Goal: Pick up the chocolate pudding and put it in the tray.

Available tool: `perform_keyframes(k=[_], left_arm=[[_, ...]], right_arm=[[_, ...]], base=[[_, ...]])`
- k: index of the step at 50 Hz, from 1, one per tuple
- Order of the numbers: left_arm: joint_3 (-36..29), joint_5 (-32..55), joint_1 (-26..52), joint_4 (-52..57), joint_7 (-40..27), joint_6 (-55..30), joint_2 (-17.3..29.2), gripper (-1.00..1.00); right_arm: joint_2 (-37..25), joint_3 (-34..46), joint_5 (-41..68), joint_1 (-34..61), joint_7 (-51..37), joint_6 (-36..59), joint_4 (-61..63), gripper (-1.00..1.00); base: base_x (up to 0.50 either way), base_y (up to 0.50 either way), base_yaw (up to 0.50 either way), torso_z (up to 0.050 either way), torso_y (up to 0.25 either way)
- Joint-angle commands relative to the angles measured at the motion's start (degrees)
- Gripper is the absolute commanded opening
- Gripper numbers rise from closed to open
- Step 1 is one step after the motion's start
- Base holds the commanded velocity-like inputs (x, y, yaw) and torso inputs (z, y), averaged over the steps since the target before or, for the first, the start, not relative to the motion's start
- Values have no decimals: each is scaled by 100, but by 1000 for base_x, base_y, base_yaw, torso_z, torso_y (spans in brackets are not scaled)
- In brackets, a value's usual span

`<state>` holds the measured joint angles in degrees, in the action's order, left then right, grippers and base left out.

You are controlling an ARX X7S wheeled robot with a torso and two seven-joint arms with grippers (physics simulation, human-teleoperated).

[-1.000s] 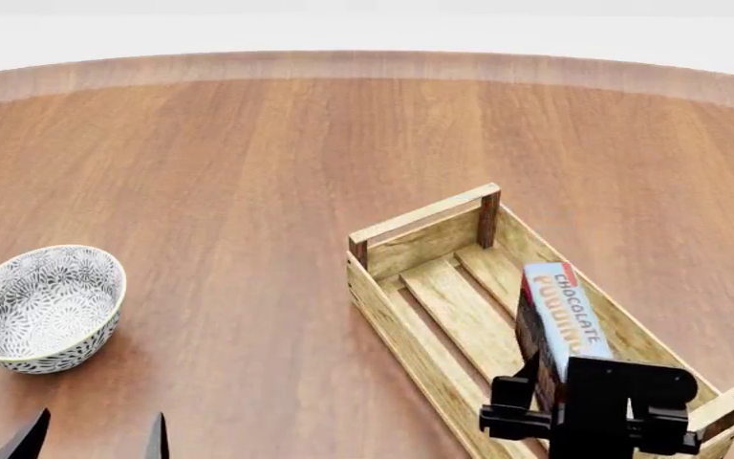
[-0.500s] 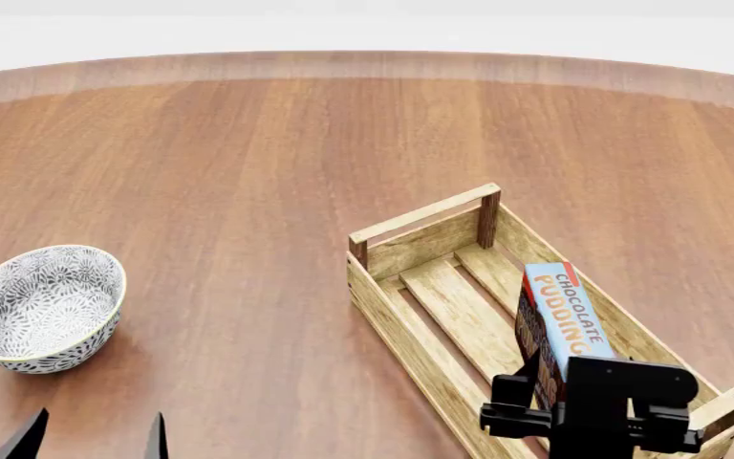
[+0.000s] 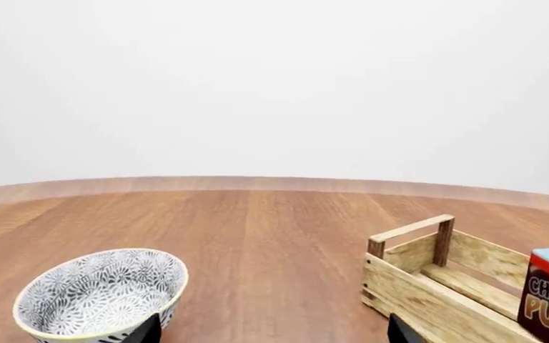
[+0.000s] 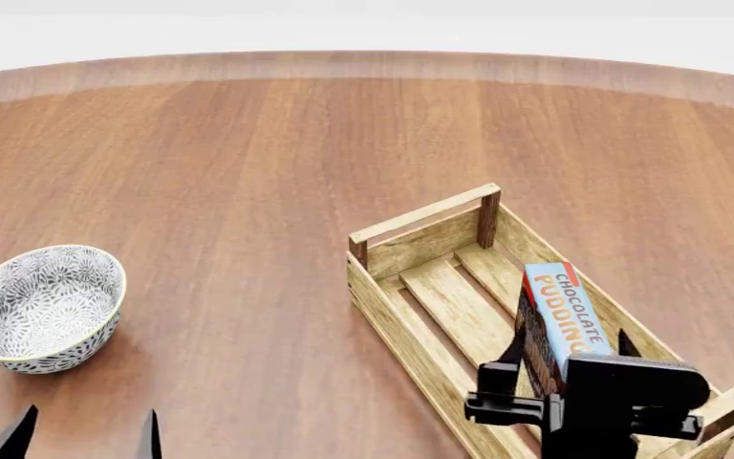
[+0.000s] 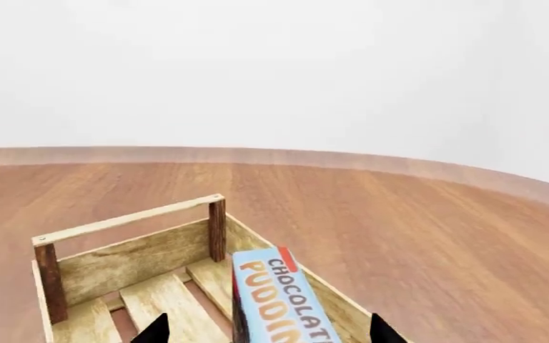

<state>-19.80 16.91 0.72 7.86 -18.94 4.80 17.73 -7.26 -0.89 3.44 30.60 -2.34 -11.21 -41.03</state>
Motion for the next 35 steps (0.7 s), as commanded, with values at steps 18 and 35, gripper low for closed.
perform_keyframes(k=[18, 35], left_arm=[[-20, -42, -473, 1147, -221, -23, 278, 100], [-13, -72, -756, 1702, -300, 14, 466, 100]], right_arm=[[8, 219, 717, -2292, 243, 809, 4726, 100], [-66, 460, 810, -2869, 139, 865, 5763, 100]], base=[[0, 0, 0, 0, 0], [0, 0, 0, 0, 0]])
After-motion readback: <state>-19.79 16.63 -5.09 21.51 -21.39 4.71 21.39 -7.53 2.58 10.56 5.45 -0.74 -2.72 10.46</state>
